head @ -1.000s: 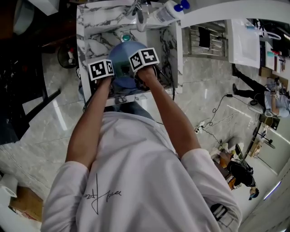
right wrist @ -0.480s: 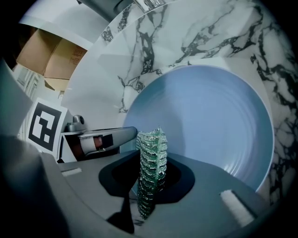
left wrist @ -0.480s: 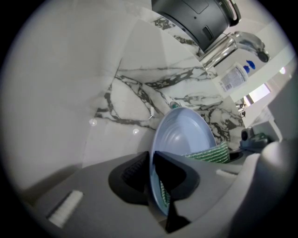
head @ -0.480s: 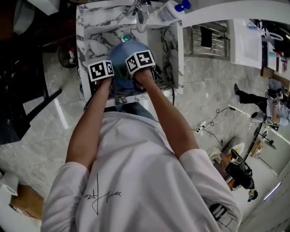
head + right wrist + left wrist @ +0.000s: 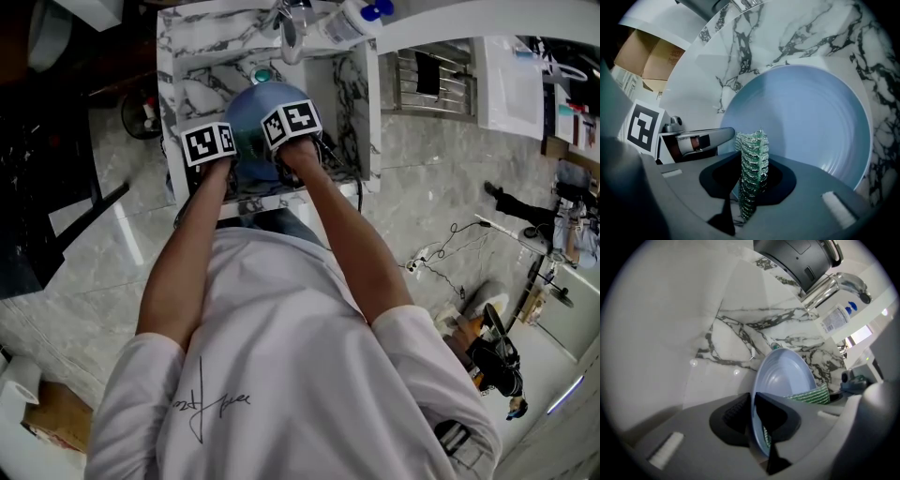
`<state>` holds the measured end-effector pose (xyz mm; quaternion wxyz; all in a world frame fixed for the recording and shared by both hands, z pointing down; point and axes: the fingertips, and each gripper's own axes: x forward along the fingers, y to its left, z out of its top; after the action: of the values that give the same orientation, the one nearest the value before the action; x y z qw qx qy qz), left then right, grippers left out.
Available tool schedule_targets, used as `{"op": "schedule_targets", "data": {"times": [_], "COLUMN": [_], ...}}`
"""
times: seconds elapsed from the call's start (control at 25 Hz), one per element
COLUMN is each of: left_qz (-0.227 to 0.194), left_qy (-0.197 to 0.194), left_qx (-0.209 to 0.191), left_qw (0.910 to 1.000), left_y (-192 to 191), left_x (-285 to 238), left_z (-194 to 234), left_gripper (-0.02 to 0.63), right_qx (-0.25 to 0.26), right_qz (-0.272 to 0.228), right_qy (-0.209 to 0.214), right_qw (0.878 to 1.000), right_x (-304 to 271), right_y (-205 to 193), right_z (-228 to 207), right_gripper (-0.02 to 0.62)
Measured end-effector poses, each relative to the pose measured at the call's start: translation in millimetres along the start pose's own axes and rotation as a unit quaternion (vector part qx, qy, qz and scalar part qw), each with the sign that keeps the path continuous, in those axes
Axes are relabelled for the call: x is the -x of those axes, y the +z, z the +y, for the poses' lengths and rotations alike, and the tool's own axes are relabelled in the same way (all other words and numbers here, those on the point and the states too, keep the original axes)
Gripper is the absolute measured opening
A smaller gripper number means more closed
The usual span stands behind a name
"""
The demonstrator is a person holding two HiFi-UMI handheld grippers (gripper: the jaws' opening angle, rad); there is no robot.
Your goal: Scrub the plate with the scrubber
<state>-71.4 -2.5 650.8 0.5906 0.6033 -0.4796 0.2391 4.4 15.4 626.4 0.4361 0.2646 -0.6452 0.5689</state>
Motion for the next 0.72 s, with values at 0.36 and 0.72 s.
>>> {"op": "schedule_targets", "data": {"times": [0.36, 0.72], "left_qz": [-0.001, 0.0], "left_qy": [-0.002, -0.001], "left_qx": [0.0, 0.001], "left_qw": [1.0, 1.0], "left_y": [0, 0], "left_x": [-1, 0], "left_z": [1, 0], "left_gripper": [0.083, 0.083], "right_qx": [0.0, 0.0], "right_qz": [0.002, 0.005], "right_qy": [-0.012, -0.023], "right_qw": [1.0, 1.0], "right_x": [5, 12], "right_y": [-2, -5], "right_z": [-9, -20], "right_gripper": [0.067, 0.067]}}
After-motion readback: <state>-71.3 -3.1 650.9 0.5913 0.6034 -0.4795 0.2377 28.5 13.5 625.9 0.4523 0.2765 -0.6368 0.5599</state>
